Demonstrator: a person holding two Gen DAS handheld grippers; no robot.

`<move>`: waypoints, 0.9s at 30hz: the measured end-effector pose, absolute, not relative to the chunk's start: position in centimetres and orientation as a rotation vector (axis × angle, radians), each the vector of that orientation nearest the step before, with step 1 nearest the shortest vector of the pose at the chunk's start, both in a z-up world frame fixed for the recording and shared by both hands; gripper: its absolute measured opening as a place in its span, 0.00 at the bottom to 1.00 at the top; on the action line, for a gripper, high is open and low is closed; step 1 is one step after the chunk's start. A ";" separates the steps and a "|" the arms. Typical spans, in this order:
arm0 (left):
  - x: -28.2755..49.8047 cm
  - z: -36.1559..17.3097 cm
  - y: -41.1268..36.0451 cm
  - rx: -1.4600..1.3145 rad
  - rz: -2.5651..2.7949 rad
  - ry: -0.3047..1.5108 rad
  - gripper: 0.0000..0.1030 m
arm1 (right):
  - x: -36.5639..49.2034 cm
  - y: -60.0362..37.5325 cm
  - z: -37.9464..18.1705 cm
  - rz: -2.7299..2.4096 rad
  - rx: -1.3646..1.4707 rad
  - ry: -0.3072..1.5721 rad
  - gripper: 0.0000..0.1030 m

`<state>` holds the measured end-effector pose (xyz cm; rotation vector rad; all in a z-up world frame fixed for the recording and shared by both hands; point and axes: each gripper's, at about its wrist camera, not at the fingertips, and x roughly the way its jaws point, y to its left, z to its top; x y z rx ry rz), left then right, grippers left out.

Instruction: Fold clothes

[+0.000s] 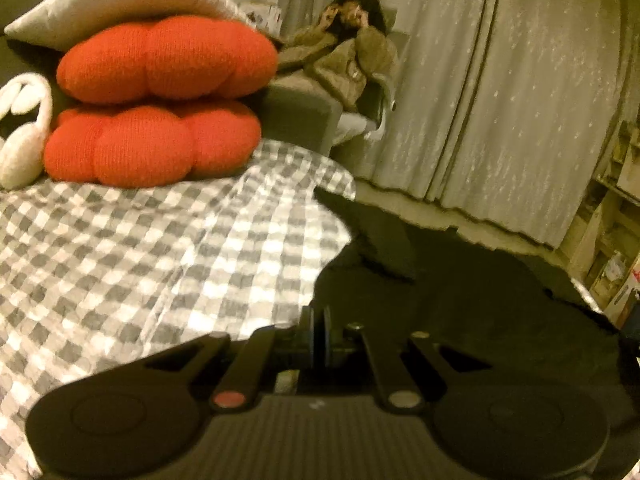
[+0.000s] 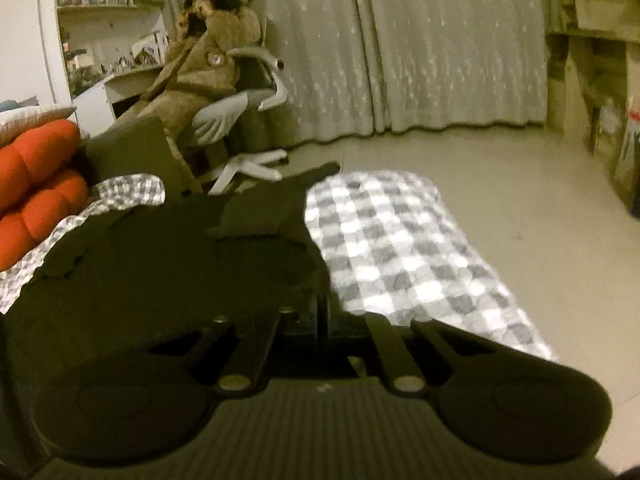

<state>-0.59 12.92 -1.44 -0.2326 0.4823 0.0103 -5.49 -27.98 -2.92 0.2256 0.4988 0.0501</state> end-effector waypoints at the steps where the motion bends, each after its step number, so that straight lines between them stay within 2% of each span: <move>1: -0.8 -1.2 12.9 -0.237 0.003 0.466 0.04 | -5.7 -28.0 -2.8 0.045 0.217 0.484 0.04; 7: -0.1 -0.9 12.9 -0.233 -0.001 0.430 0.04 | -6.1 -28.5 -2.5 -0.005 0.193 0.428 0.02; 10: 1.2 -2.0 13.0 -0.228 0.027 0.515 0.05 | -5.2 -29.3 -3.3 -0.014 0.226 0.481 0.03; 12: 1.5 -2.5 13.1 -0.229 0.037 0.547 0.08 | -4.9 -29.4 -3.7 0.009 0.239 0.522 0.12; 16: 1.3 -2.4 13.3 -0.246 0.033 0.540 0.11 | -4.6 -29.2 -3.5 0.038 0.233 0.523 0.19; 18: 1.2 -2.3 13.4 -0.254 0.031 0.537 0.11 | -4.3 -28.8 -3.5 0.046 0.223 0.521 0.43; 19: 1.2 -2.3 13.5 -0.258 0.031 0.535 0.11 | -4.2 -28.7 -3.5 0.050 0.217 0.519 0.44; 25: 1.1 -2.3 13.7 -0.275 0.023 0.523 0.10 | -3.6 -27.6 -3.6 0.073 0.182 0.514 0.44; 26: 1.0 -2.3 13.7 -0.272 0.020 0.520 0.07 | -3.5 -27.3 -3.7 0.077 0.170 0.519 0.35; 27: 1.0 -2.3 13.6 -0.269 0.017 0.516 0.05 | -3.4 -27.2 -3.8 0.079 0.161 0.527 0.17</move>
